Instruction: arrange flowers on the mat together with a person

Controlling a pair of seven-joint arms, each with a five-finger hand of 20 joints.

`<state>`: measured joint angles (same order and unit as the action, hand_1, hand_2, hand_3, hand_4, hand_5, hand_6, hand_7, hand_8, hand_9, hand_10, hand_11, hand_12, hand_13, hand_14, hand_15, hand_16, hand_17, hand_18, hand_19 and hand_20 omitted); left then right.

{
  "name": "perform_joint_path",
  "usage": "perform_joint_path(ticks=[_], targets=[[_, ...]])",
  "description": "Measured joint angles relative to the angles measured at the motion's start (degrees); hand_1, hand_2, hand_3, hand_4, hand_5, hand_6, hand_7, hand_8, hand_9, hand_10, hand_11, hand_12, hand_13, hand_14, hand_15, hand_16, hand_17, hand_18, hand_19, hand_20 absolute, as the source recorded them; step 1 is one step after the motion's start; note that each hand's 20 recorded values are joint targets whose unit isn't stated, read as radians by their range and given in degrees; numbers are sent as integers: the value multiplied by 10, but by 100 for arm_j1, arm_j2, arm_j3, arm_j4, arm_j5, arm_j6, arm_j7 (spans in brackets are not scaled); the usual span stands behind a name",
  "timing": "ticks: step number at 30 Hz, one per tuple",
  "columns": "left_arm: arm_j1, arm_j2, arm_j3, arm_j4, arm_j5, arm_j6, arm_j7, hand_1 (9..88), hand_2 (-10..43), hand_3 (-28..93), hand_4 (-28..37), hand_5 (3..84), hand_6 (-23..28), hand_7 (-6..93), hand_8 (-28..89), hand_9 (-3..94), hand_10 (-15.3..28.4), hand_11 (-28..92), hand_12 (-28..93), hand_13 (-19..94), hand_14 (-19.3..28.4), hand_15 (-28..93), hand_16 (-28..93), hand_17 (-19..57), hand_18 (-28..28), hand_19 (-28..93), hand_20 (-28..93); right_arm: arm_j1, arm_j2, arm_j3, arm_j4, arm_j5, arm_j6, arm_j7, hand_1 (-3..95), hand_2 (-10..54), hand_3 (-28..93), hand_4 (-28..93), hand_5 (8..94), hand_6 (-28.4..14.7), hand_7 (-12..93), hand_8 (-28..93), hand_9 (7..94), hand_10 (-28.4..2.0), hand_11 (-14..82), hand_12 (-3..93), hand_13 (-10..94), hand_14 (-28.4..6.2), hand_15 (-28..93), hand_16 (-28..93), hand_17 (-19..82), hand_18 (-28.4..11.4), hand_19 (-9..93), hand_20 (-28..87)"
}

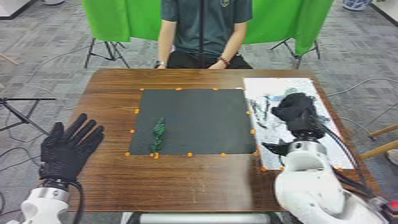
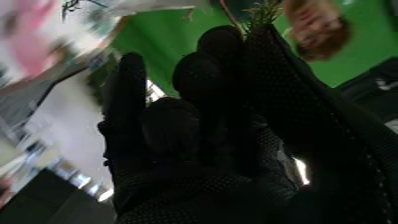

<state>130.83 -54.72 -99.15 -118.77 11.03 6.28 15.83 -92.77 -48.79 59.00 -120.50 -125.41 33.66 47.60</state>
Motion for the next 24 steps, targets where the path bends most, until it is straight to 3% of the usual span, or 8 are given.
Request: perform_joint_path(ticks=[16,24], targets=[[-225,140,183,85,-1,29,-89,252,107,691,-283,409,68,69,-94,367,133,127,52,259,159,249,-68,-47,120,289,68,1828,-1420,-1948,1339,324,-740,126,531,-95,794,-203,708,-45,495,161,678,-162,493,539,613,-168,849,335,296,-253,800,280],[-295,232,218,105,-1,34,-129,254,108,689,-283,410,68,70,-93,368,131,129,53,259,159,249,-68,-47,121,290,68,1974,-1866,-2246,1445,292,-1130,630,535,-95,791,-206,710,-47,490,166,676,-166,498,536,618,-174,853,329,297,-264,816,269]])
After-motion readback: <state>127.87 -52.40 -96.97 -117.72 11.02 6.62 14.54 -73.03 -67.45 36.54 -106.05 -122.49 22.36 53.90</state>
